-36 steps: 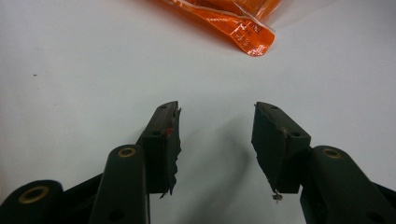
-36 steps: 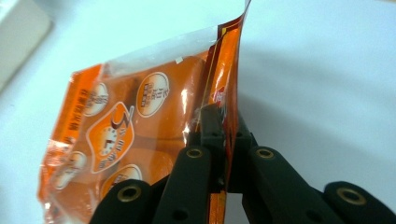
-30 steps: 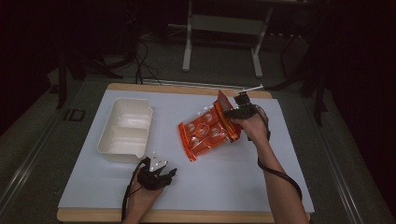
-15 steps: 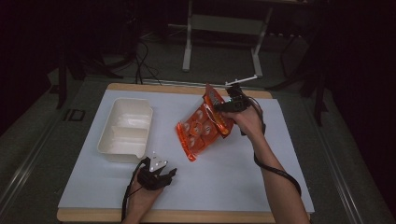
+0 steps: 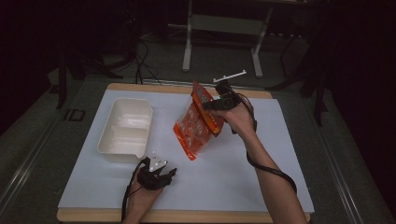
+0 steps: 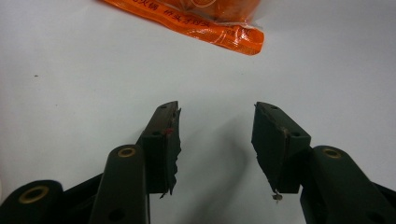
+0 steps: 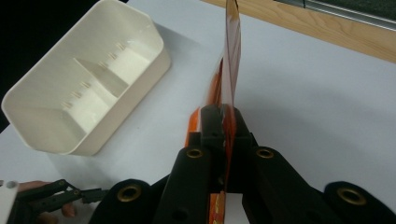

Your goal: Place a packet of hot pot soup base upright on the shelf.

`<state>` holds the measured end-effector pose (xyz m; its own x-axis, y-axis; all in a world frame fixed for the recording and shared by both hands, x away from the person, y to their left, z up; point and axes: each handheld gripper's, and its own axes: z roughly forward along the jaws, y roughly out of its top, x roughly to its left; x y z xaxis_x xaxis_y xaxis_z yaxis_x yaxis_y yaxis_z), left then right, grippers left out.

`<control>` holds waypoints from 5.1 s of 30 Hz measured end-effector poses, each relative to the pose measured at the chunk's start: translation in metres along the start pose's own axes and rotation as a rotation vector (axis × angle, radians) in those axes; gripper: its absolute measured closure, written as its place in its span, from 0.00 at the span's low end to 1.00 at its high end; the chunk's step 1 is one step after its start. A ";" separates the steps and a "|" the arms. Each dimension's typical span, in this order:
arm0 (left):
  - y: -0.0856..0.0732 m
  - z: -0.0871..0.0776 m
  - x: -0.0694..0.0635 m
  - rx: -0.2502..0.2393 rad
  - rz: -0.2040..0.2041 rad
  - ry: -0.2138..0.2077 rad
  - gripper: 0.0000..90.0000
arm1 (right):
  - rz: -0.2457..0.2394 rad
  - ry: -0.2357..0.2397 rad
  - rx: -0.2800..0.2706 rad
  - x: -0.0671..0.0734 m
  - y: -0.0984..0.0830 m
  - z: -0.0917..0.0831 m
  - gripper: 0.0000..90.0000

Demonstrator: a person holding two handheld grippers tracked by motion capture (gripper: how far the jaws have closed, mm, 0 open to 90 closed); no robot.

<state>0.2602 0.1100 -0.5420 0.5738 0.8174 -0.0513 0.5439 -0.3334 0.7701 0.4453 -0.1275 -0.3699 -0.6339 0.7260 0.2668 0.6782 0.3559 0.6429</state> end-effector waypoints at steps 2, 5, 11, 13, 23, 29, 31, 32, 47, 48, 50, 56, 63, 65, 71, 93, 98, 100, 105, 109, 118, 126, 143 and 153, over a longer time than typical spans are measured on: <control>0.000 0.000 0.000 0.000 0.000 0.000 0.57 | -0.007 0.001 0.000 0.003 0.001 0.001 1.00; 0.000 0.000 0.000 -0.001 0.000 0.000 0.57 | -0.019 0.002 0.002 0.008 0.002 0.001 1.00; 0.000 0.000 0.000 -0.001 -0.001 0.000 0.57 | -0.044 0.005 0.006 0.018 0.004 0.001 1.00; 0.000 0.000 0.000 -0.001 -0.001 -0.001 0.57 | -0.053 0.006 0.006 0.021 0.005 0.002 1.00; 0.000 0.000 0.000 -0.001 -0.002 -0.002 0.57 | -0.079 -0.003 0.009 0.033 0.008 0.003 1.00; 0.000 0.000 0.000 0.000 -0.002 -0.003 0.57 | -0.103 -0.004 0.004 0.039 0.009 0.002 1.00; 0.000 0.000 0.000 0.000 -0.002 -0.003 0.57 | -0.111 -0.009 0.003 0.042 0.010 0.002 1.00; 0.000 -0.001 0.001 0.001 0.000 -0.001 0.57 | -0.116 -0.009 0.002 0.043 0.010 0.001 1.00; 0.000 -0.001 0.000 -0.001 0.000 -0.003 0.57 | -0.163 0.000 -0.016 0.058 0.014 -0.002 1.00; 0.000 0.000 0.000 0.000 0.000 -0.003 0.57 | -0.162 0.002 -0.018 0.058 0.014 -0.002 1.00; 0.000 0.000 0.000 -0.001 0.000 -0.002 0.57 | -0.164 0.005 -0.021 0.059 0.015 -0.003 1.00; 0.000 -0.001 0.000 -0.001 0.000 -0.003 0.57 | -0.163 0.006 -0.036 0.061 0.018 -0.004 1.00; 0.000 0.000 0.000 -0.001 -0.001 -0.004 0.57 | -0.163 0.005 -0.050 0.062 0.020 -0.006 1.00; 0.000 -0.001 0.000 -0.002 -0.001 -0.003 0.57 | -0.160 0.004 -0.053 0.062 0.020 -0.006 1.00; 0.000 -0.001 0.000 -0.003 -0.001 -0.004 0.57 | -0.164 0.008 -0.057 0.063 0.021 -0.007 1.00; 0.000 -0.001 0.001 -0.002 0.000 -0.005 0.57 | -0.184 0.033 -0.078 0.080 0.027 -0.001 1.00; 0.000 -0.001 0.001 -0.004 -0.002 -0.004 0.57 | -0.185 0.037 -0.089 0.084 0.030 0.001 1.00; 0.000 -0.001 0.001 -0.004 -0.002 -0.004 0.57 | -0.188 0.035 -0.093 0.085 0.030 0.002 1.00; 0.000 -0.001 0.001 -0.004 -0.002 -0.004 0.57 | -0.193 0.039 -0.100 0.087 0.032 0.003 1.00; 0.000 -0.001 0.001 -0.007 -0.002 -0.004 0.57 | -0.194 0.040 -0.103 0.089 0.034 0.004 1.00; 0.000 -0.001 0.001 -0.007 -0.004 -0.005 0.57 | -0.197 0.045 -0.122 0.095 0.039 0.002 1.00; 0.000 -0.001 0.001 -0.007 -0.004 -0.005 0.57 | -0.205 0.047 -0.135 0.100 0.044 0.001 1.00; 0.000 -0.001 0.001 -0.007 -0.006 -0.005 0.57 | -0.219 0.055 -0.163 0.110 0.054 0.000 1.00; 0.000 -0.001 0.001 -0.007 -0.007 -0.004 0.57 | -0.224 0.062 -0.180 0.115 0.059 0.002 1.00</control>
<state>0.2602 0.1113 -0.5416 0.5723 0.8179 -0.0597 0.5436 -0.3239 0.7743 0.4128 -0.0217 -0.3026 -0.7859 0.6014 0.1434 0.4449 0.3891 0.8066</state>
